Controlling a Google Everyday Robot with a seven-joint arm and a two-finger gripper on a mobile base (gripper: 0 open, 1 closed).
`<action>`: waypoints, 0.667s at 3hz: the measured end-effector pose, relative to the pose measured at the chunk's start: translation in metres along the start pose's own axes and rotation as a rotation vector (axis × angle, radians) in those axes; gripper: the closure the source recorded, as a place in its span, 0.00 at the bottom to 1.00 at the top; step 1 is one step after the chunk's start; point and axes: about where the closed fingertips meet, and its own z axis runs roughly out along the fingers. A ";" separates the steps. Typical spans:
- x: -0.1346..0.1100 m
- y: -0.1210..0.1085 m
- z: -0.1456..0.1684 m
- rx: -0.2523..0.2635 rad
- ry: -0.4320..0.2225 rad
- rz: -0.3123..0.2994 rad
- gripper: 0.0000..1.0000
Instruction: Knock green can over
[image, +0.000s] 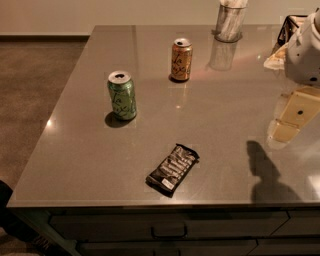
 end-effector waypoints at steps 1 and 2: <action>-0.001 0.000 -0.001 -0.006 -0.004 0.001 0.00; -0.004 -0.002 -0.005 -0.026 -0.021 0.002 0.00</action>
Offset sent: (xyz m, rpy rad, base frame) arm -0.0001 0.0033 0.0062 0.0462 0.0646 0.0166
